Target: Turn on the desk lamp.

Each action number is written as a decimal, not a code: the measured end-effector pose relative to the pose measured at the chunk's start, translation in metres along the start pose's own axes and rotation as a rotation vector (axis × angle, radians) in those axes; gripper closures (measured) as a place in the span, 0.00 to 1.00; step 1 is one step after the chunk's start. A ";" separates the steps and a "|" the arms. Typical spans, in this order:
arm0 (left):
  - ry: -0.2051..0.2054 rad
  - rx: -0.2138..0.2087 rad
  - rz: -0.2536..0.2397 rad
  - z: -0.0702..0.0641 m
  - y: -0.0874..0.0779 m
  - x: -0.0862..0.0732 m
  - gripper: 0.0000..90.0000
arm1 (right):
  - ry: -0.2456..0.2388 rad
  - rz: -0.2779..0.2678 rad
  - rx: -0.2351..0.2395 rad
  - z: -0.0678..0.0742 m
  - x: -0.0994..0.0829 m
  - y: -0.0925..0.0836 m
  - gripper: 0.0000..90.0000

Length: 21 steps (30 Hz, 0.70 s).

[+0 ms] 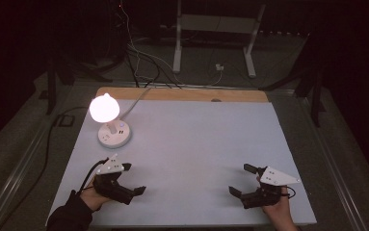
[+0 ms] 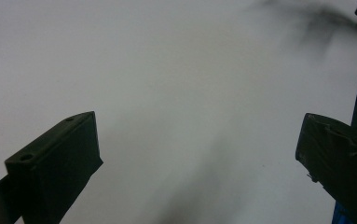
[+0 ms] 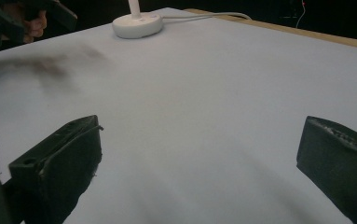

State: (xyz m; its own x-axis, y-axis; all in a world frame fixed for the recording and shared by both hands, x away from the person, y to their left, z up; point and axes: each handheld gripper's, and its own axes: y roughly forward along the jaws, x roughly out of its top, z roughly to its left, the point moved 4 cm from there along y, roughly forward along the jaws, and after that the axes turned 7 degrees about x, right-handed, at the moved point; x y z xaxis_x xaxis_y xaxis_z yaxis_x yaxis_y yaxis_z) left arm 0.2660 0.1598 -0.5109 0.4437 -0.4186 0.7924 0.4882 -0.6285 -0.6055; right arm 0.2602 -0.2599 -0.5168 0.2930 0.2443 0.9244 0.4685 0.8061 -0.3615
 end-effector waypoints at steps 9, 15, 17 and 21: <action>0.051 0.012 0.035 0.002 -0.003 -0.018 0.00 | -0.002 0.001 0.000 0.000 0.000 0.000 0.00; 0.064 0.016 0.080 0.010 -0.005 -0.033 0.00 | -0.003 0.001 0.000 0.000 0.000 0.000 0.00; 0.058 0.004 0.088 0.012 -0.006 -0.038 0.00 | -0.002 0.003 0.001 0.000 0.000 0.000 0.00; 0.042 0.021 0.134 0.016 -0.003 -0.046 0.00 | -0.003 0.003 0.001 0.000 0.000 0.000 0.00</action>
State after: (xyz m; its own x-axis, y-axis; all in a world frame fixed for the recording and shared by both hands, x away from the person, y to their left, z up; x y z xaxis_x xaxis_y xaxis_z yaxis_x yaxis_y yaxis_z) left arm 0.2565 0.1914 -0.5467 0.4740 -0.5256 0.7065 0.4423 -0.5517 -0.7072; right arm 0.2601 -0.2601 -0.5168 0.2921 0.2482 0.9236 0.4668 0.8059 -0.3641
